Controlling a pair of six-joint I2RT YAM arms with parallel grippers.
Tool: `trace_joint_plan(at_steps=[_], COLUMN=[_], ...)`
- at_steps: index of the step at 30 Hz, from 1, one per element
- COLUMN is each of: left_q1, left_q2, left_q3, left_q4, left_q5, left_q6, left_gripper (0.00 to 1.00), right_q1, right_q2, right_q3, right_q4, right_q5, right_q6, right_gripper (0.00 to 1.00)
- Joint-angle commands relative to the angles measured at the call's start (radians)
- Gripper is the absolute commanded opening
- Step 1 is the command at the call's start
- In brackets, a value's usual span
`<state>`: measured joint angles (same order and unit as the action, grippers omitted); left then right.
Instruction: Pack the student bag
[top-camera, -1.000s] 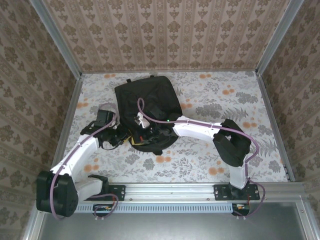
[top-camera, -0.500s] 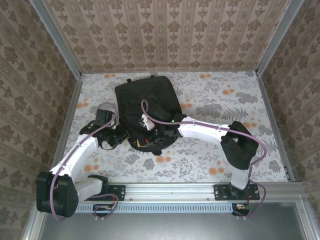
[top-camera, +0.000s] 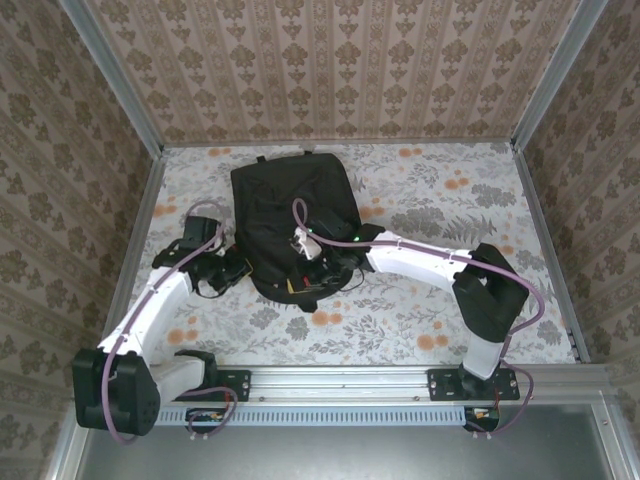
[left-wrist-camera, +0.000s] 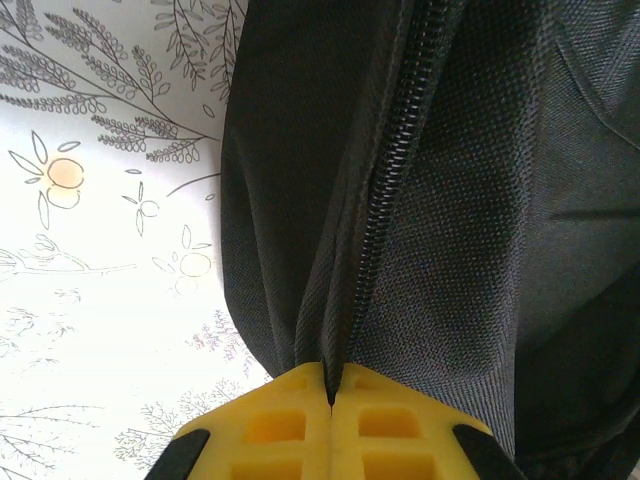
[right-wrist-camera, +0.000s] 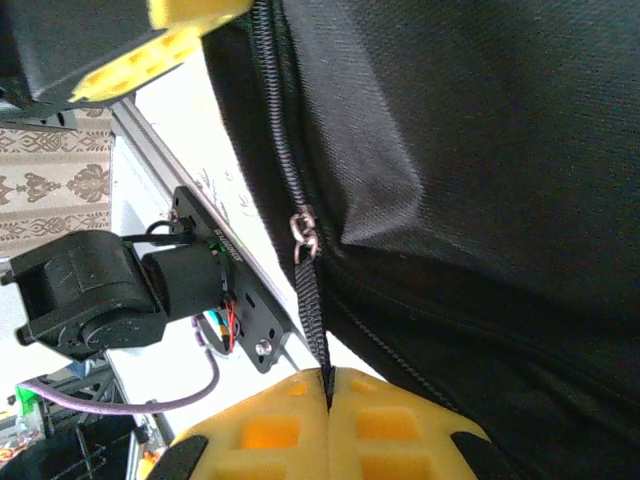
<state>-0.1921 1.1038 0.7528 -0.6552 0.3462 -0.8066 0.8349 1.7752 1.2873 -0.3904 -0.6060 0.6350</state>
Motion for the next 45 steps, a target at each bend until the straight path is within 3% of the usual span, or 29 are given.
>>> trace_joint_plan(at_steps=[1, 9, 17, 25, 33, 39, 45], left_q1=[0.026, 0.035, 0.013, -0.139, -0.257, -0.252, -0.143], left_q2=[-0.015, 0.028, 0.225, 0.415, 0.464, 0.416, 0.337], left_q3=[0.052, 0.078, 0.228, 0.424, 0.502, 0.493, 0.41], left_q4=[-0.049, -0.056, -0.038, -0.058, -0.069, -0.121, -0.158], left_q5=[-0.036, -0.044, -0.087, -0.136, -0.141, -0.174, -0.174], left_q6=[0.055, 0.099, 0.128, 0.155, 0.209, 0.247, 0.262], left_gripper=[0.0, 0.0, 0.0, 0.0, 0.0, 0.0, 0.0], right_q1=[-0.022, -0.04, -0.017, 0.001, -0.003, 0.008, 0.049], right_q2=[-0.042, -0.032, -0.01, -0.002, -0.019, -0.003, 0.096], right_q3=[-0.008, 0.013, 0.052, 0.036, -0.035, -0.01, 0.118], right_q4=[-0.06, -0.076, -0.045, -0.021, 0.033, 0.095, 0.108], right_q5=[0.007, -0.045, -0.083, -0.07, -0.061, -0.086, -0.103], right_q6=[-0.038, -0.064, -0.041, -0.029, -0.005, 0.045, 0.081], right_gripper=[0.0, 0.0, 0.0, 0.0, 0.0, 0.0, 0.0])
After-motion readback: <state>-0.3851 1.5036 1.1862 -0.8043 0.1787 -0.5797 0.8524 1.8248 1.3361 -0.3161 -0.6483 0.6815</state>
